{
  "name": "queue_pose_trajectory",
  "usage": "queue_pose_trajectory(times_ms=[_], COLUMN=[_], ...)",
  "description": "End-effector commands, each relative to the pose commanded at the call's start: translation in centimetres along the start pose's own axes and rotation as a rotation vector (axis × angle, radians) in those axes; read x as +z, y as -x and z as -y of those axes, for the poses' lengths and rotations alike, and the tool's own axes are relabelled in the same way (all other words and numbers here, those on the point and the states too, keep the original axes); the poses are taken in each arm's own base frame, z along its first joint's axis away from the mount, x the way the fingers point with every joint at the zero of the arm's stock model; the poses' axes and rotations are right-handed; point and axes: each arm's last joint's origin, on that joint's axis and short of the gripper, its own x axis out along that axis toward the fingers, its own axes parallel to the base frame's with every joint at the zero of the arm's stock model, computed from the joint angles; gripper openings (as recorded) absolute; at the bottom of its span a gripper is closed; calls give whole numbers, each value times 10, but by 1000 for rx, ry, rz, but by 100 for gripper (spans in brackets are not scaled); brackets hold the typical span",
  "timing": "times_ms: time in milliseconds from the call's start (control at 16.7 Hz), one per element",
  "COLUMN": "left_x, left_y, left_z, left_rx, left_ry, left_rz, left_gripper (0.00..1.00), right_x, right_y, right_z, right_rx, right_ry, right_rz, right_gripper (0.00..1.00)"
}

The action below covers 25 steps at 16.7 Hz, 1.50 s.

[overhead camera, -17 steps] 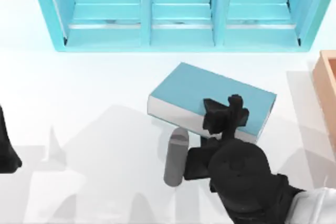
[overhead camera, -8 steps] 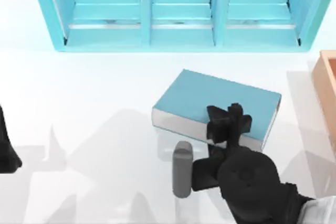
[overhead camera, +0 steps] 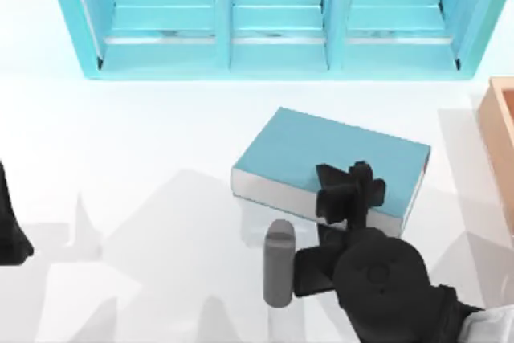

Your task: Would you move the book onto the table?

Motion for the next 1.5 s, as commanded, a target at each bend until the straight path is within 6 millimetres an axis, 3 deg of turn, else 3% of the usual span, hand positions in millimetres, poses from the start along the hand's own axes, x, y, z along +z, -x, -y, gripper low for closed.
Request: queue_pose_trajectory(times_ms=[420,720,1500], left_x=[0,0,0], left_y=[0,0,0], left_z=[0,0,0], left_rx=[0,0,0], left_ry=[0,0,0], left_rz=[0,0,0], left_gripper=[100,100,100], right_x=[-2,-2,-2], right_y=[-7,-8,-8], right_z=[-25,-29,-29], right_rx=[1,0,0], right_ry=[1,0,0], right_rz=[0,-1,-1], right_gripper=[0,0,98])
